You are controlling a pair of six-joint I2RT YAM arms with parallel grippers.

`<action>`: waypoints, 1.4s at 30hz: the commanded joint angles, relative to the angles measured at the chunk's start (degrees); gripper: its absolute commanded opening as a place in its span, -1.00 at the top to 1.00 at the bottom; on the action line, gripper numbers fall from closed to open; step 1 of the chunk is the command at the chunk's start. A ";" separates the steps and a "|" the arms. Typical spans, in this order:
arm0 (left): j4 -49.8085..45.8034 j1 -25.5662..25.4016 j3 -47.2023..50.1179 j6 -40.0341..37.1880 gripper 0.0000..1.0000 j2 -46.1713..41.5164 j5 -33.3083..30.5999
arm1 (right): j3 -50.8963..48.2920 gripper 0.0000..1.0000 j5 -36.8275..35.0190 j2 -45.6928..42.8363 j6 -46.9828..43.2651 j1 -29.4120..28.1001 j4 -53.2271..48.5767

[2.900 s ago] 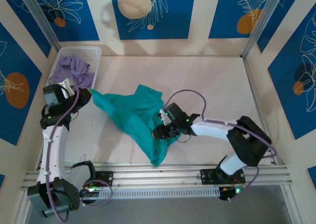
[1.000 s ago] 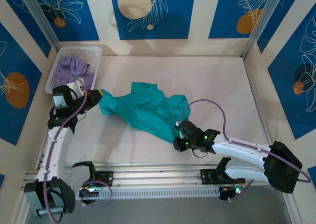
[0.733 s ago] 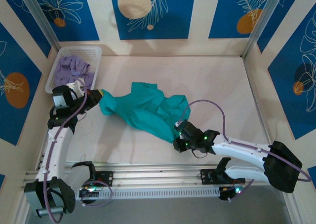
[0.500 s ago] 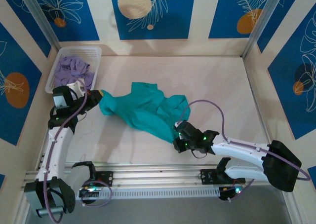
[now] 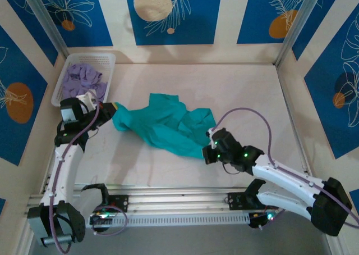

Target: Fold the inside-out t-shirt

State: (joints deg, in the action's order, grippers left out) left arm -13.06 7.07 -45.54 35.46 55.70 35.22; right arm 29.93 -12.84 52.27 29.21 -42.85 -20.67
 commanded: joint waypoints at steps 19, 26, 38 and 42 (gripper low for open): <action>-17.43 -1.76 -35.88 -12.21 1.00 -8.81 -17.13 | 49.17 1.00 19.65 -2.73 -17.23 34.00 -22.21; -19.34 -1.75 -45.33 -16.73 1.00 -3.79 -24.58 | 57.83 1.00 14.95 -4.34 -18.76 34.62 -23.18; -8.33 -4.10 -43.09 -13.28 1.00 17.74 -23.03 | 55.52 1.00 17.66 13.83 -17.96 37.31 -6.18; -6.88 -4.44 -49.30 -11.97 1.00 23.01 -21.33 | 62.06 1.00 19.06 21.28 -17.68 38.64 -4.70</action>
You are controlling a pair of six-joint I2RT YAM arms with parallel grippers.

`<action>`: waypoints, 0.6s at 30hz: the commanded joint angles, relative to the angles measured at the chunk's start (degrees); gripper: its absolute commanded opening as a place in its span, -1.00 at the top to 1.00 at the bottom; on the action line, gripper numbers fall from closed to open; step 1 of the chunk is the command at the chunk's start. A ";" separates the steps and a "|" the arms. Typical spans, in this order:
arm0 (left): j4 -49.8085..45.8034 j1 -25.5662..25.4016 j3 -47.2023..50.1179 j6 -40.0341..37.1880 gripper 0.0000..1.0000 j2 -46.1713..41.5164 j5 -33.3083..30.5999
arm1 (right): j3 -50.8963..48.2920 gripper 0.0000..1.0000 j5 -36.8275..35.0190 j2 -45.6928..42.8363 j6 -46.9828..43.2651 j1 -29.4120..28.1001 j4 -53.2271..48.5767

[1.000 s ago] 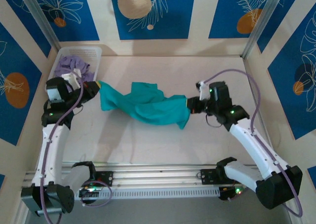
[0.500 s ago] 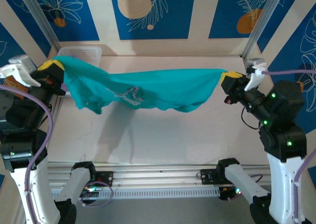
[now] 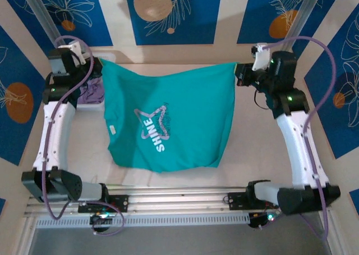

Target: Fold the inside-out t-shirt

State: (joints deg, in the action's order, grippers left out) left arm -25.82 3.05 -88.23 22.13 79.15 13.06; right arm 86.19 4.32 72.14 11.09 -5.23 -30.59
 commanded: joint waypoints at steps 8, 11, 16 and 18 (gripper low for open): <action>6.20 -0.41 -14.69 2.33 1.00 -2.06 2.81 | 13.48 1.00 2.85 2.89 -0.48 1.81 2.65; 8.60 -0.41 -12.33 2.70 1.00 -7.28 2.43 | 11.94 1.00 2.24 -1.65 -0.89 1.76 2.12; 11.54 -0.41 -9.66 2.61 1.00 -16.61 1.97 | 9.29 1.00 0.04 -11.65 -1.75 1.82 0.40; 12.60 -0.44 -9.37 2.56 1.00 -19.90 1.97 | 9.06 1.00 -1.07 -15.50 -2.21 1.81 -0.47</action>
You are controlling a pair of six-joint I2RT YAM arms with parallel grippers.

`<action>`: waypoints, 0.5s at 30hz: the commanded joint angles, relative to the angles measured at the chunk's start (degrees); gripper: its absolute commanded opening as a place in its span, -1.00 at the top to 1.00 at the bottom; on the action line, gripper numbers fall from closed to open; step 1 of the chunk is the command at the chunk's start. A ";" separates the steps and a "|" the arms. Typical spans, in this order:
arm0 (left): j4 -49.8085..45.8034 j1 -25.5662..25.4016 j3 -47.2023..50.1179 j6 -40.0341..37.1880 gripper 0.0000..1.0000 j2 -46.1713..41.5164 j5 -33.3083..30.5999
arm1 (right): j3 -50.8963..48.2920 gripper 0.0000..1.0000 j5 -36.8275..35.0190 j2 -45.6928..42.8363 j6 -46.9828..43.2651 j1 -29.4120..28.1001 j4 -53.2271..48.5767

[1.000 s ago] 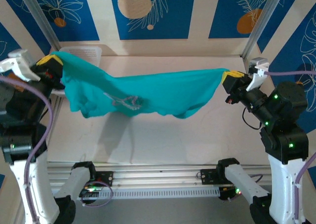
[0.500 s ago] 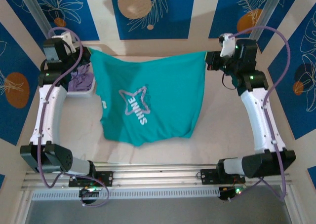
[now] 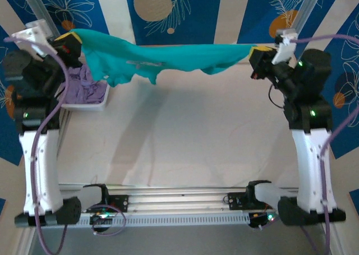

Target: Fold the inside-out t-shirt

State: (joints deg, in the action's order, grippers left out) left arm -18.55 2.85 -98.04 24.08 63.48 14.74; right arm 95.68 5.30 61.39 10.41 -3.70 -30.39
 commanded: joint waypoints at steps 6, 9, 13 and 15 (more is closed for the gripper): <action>8.88 -0.24 -0.04 0.62 1.00 -8.43 0.38 | 1.07 1.00 -4.19 -10.34 -3.31 0.29 -1.65; 10.40 -0.22 -0.16 0.53 1.00 -6.16 0.69 | 1.74 1.00 -4.97 -8.86 -4.55 0.33 -1.48; 12.67 -0.50 -0.43 0.88 1.00 0.87 2.62 | 0.73 1.00 -5.65 -5.15 -6.11 0.30 0.72; 14.12 -1.10 -0.13 0.55 1.00 5.89 3.05 | -0.75 1.00 -6.71 -2.46 -7.25 0.35 2.91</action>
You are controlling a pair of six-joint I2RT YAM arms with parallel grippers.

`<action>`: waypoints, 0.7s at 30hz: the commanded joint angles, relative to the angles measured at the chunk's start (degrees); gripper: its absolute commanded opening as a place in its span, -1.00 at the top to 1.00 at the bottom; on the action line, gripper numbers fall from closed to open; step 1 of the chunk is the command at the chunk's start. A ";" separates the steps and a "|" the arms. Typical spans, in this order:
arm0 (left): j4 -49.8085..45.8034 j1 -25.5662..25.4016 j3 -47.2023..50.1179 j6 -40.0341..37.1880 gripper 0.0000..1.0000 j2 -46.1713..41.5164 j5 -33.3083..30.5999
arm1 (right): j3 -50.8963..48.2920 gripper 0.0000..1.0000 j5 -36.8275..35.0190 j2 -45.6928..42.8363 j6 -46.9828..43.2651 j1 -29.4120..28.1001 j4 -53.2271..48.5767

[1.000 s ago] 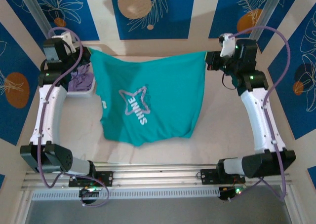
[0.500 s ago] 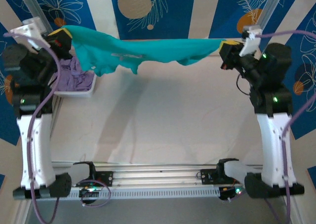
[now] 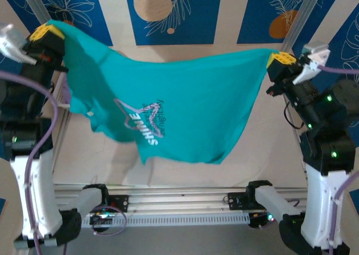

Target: Fold the inside-out t-shirt

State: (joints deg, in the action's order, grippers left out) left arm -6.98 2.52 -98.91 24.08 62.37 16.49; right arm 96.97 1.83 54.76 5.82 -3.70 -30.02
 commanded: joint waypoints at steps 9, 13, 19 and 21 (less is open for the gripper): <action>10.14 -5.46 1.75 -2.79 0.94 36.83 -3.76 | -8.97 1.00 -5.36 29.43 -4.56 0.36 20.00; 7.38 -5.67 -10.92 -0.74 0.63 57.04 -2.81 | 3.46 0.85 -6.82 51.87 -0.76 0.54 18.80; -8.18 -5.93 -28.37 -0.43 -0.07 70.52 -1.36 | 10.75 0.27 -7.19 64.07 2.33 0.23 10.05; -7.70 -6.68 -20.72 -0.69 -0.22 65.53 -3.71 | 4.45 0.21 -6.65 60.65 3.33 0.03 9.75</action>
State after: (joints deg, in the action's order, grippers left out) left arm -12.82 -2.94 -121.95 23.62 136.66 13.85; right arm 104.03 -4.89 122.80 7.20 -3.62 -18.83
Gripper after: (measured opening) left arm 0.591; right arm 0.387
